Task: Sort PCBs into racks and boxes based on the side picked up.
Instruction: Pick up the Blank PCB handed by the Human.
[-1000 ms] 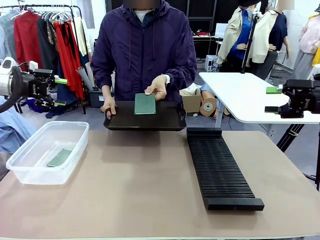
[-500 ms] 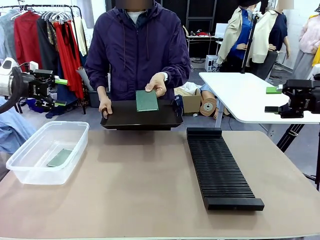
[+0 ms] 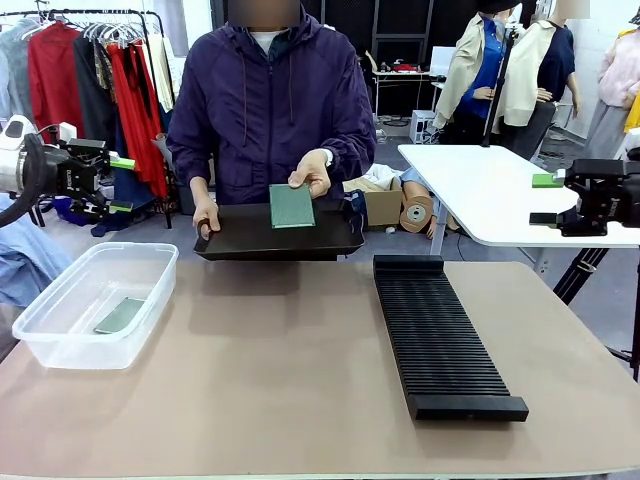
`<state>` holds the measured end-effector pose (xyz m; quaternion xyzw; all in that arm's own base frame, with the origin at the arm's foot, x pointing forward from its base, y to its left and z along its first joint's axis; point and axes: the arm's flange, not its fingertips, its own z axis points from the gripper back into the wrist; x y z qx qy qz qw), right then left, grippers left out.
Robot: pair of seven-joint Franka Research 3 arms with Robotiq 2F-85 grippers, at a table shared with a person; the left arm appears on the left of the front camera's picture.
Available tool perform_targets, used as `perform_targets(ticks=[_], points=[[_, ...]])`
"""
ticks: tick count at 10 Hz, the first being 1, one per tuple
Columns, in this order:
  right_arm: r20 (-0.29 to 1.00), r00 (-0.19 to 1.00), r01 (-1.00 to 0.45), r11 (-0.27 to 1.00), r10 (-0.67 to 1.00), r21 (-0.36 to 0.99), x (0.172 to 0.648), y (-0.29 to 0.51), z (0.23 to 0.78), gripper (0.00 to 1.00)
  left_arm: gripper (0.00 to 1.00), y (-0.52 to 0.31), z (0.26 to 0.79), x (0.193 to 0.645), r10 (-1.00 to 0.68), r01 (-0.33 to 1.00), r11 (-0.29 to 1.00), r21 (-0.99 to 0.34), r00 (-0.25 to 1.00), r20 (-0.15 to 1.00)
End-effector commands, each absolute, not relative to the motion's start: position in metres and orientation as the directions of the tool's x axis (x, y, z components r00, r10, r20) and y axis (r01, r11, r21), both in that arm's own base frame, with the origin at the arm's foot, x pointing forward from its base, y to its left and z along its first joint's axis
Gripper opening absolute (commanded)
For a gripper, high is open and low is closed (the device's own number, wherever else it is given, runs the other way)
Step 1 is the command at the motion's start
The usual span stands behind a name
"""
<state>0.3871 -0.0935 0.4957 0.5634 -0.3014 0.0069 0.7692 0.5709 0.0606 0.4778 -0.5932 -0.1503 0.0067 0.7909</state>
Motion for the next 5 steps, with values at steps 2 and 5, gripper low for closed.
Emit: perform_targets(ticks=[2,5], points=[[0.479,0.81,-0.356,0.365,-0.338,0.86,0.388,-0.092,0.498,1.0,1.0,0.061,0.48,0.57,0.194,0.159,0.295,-0.942,0.956,0.222],[0.479,0.81,-0.356,0.365,-0.338,0.86,0.388,-0.092,0.498,1.0,1.0,0.044,0.471,0.579,0.174,0.204,0.254,-0.945,0.952,0.252]])
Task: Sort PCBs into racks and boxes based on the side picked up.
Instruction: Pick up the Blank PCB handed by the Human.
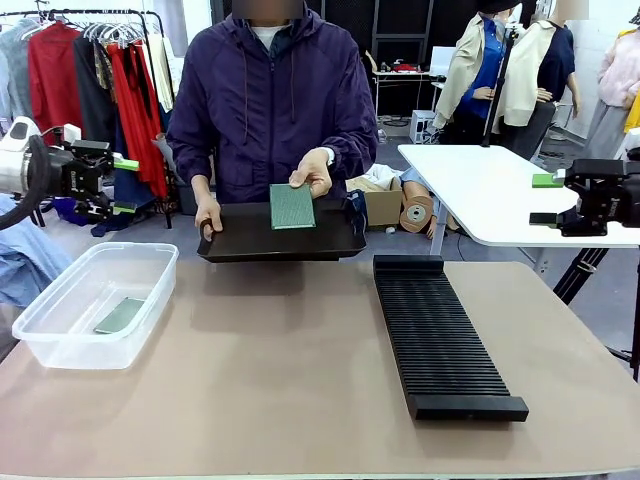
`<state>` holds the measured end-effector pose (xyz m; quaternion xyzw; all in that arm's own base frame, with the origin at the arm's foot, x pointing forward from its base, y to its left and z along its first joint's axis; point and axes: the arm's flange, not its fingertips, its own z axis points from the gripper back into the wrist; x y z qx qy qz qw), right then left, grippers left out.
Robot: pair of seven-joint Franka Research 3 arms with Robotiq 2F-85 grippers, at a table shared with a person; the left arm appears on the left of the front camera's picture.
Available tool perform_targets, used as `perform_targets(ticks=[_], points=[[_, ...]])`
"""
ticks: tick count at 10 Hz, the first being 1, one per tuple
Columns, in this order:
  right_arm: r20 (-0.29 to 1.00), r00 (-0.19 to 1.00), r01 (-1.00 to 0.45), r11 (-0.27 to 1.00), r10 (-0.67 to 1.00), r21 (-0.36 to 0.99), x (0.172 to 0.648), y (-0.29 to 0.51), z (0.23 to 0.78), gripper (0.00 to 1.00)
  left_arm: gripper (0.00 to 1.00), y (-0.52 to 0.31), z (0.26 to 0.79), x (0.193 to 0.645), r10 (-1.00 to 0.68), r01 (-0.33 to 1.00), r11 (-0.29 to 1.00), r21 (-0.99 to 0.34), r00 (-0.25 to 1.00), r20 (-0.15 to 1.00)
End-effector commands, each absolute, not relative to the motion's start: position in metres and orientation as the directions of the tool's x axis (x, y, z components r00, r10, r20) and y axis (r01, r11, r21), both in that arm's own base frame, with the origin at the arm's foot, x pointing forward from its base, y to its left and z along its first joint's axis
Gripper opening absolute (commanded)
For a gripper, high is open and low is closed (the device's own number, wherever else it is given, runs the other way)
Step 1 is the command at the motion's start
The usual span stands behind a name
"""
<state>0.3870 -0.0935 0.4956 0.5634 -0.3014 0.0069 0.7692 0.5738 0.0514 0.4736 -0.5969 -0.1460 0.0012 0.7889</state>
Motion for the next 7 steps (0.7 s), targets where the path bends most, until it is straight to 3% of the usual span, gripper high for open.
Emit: perform_targets(ticks=[1,7], points=[[0.479,0.81,-0.356,0.365,-0.338,0.86,0.388,-0.092,0.498,1.0,1.0,0.035,0.467,0.581,0.166,0.226,0.227,-0.947,0.949,0.266],[0.479,0.81,-0.356,0.365,-0.338,0.86,0.388,-0.092,0.498,1.0,1.0,-0.025,0.433,0.565,0.123,0.337,0.065,-0.939,0.932,0.342]])
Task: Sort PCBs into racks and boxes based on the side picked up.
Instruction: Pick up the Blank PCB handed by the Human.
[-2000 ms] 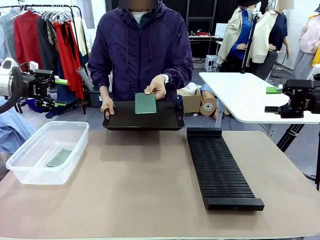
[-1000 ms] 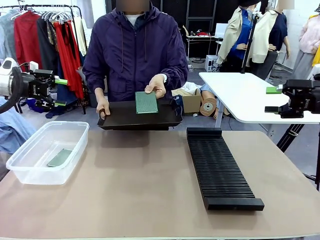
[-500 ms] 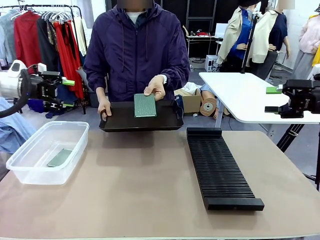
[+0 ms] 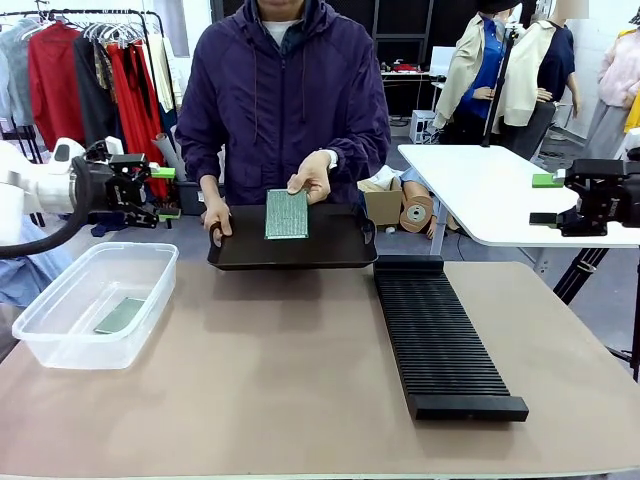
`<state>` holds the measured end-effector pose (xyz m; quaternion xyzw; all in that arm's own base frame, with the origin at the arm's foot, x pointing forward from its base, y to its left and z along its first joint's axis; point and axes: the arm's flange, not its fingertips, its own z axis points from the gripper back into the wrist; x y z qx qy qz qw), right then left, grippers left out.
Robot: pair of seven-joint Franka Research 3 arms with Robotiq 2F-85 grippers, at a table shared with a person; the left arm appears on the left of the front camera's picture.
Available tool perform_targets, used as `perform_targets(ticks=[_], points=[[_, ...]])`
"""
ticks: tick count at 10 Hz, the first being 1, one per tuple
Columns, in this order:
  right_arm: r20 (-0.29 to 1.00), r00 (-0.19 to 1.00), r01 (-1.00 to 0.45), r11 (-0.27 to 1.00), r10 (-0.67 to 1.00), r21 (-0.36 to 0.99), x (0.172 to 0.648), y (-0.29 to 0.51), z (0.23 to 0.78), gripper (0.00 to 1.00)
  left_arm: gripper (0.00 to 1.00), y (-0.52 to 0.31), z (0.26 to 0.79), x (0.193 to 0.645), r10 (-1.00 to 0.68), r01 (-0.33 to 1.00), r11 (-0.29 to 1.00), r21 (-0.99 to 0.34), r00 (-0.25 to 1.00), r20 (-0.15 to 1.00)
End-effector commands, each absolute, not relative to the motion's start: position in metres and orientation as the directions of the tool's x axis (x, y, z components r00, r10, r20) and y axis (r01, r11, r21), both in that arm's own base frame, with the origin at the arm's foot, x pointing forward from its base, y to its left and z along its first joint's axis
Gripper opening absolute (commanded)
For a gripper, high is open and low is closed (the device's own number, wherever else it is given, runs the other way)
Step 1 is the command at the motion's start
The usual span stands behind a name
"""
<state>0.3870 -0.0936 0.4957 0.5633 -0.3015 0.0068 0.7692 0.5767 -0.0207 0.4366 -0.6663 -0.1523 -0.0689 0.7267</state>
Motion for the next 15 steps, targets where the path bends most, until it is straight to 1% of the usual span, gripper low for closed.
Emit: perform_targets(ticks=[1,5,6,9,13,15], points=[[0.479,0.81,-0.356,0.365,-0.338,0.86,0.388,-0.092,0.498,1.0,1.0,-0.035,0.429,0.56,0.144,0.355,0.064,-0.933,0.921,0.361],[0.479,0.81,-0.356,0.365,-0.338,0.86,0.388,-0.092,0.498,1.0,1.0,-0.077,0.417,0.563,0.129,0.323,0.063,-0.944,0.936,0.328],[0.479,0.81,-0.356,0.365,-0.338,0.86,0.388,-0.092,0.498,1.0,1.0,-0.085,0.414,0.565,0.136,0.329,0.079,-0.941,0.932,0.337],[0.479,0.81,-0.356,0.365,-0.338,0.86,0.388,-0.092,0.498,1.0,1.0,-0.111,0.398,0.58,0.12,0.357,0.067,-0.932,0.924,0.363],[0.479,0.81,-0.356,0.365,-0.338,0.86,0.388,-0.092,0.498,1.0,1.0,-0.148,0.381,0.582,0.044,0.424,0.021,-0.905,0.904,0.424],[0.479,0.81,-0.356,0.365,-0.338,0.86,0.388,-0.092,0.498,1.0,1.0,-0.164,0.382,0.586,0.065,0.437,-0.008,-0.9,0.898,0.435]])
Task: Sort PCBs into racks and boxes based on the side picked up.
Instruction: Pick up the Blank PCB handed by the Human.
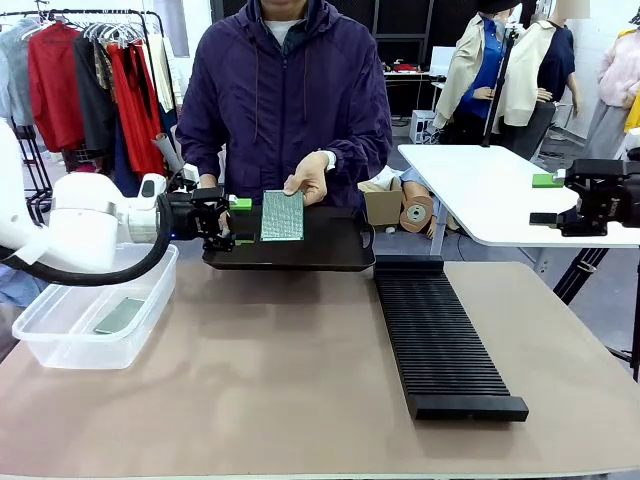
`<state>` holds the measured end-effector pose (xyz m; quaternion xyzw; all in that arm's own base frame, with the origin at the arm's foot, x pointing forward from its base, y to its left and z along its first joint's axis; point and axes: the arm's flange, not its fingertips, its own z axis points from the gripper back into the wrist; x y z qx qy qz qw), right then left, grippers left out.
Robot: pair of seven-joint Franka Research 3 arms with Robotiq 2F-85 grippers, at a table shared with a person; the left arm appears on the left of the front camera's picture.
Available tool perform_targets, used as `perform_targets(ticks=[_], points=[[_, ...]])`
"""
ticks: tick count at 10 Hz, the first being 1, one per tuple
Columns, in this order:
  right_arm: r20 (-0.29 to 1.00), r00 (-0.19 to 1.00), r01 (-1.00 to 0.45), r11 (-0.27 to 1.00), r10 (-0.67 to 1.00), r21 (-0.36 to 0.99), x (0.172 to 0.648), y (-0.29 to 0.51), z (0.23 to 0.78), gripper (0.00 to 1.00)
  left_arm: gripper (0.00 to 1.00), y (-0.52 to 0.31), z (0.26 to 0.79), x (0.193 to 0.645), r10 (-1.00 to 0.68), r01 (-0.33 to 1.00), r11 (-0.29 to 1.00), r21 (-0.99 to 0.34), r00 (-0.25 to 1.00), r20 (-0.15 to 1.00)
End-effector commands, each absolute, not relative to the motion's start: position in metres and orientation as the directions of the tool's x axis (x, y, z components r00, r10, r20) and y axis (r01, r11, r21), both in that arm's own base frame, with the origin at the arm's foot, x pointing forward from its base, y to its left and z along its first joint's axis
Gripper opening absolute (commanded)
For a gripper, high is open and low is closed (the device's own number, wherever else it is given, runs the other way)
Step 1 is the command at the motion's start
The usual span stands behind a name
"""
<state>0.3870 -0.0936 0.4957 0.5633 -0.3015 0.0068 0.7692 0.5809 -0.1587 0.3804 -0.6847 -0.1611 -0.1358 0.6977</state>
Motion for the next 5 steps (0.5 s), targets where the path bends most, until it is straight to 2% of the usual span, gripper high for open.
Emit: perform_targets(ticks=[1,5], points=[[0.479,0.81,-0.356,0.365,-0.338,0.86,0.388,-0.092,0.498,1.0,1.0,-0.172,0.384,0.588,0.064,0.438,-0.024,-0.899,0.898,0.436],[0.479,0.81,-0.356,0.365,-0.338,0.86,0.388,-0.092,0.498,1.0,1.0,-0.196,0.386,0.591,0.033,0.446,-0.037,-0.894,0.895,0.445]])
